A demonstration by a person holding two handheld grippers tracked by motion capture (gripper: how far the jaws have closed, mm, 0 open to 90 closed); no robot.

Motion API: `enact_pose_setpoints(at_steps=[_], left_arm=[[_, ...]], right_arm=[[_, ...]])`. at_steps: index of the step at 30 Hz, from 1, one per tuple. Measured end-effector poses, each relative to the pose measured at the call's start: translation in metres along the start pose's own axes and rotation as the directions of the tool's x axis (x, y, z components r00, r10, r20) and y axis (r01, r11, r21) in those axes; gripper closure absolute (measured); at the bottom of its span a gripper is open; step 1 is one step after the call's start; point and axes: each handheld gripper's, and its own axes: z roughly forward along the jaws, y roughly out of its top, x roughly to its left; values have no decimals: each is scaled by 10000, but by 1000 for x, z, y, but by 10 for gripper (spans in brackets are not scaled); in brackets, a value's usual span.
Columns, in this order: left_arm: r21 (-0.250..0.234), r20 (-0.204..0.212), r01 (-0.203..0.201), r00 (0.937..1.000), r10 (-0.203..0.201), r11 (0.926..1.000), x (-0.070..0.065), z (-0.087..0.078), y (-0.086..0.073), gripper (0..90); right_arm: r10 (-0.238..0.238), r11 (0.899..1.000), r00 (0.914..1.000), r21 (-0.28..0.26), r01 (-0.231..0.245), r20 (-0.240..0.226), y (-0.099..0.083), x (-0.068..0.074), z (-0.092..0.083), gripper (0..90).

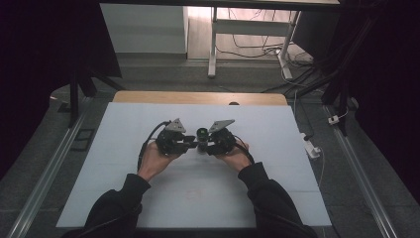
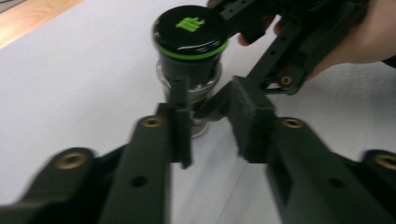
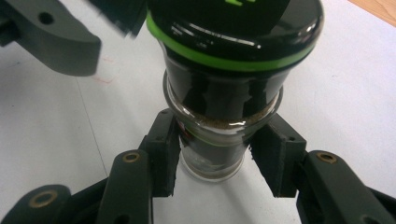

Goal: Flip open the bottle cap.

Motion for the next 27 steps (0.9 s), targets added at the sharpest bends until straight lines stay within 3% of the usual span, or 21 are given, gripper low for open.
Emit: enact_pose_setpoints(at_steps=[3, 11, 27], left_arm=[[163, -28, -99, 9999, 100, 9998, -4, 5, 3, 883], [323, -202, -94, 9997, 100, 9994, -5, 15, 6, 886], [118, -102, 64, 9999, -63, 9999, -6, 11, 9, 886]], right_arm=[[-1, 10000, 10000, 3, 1, 6, 0, 0, 0, 531], [27, 10000, 10000, -15, -27, 7, 0, 0, 0, 531], [122, 9999, 9999, -69, -122, -39, -1, -1, 0, 531]])
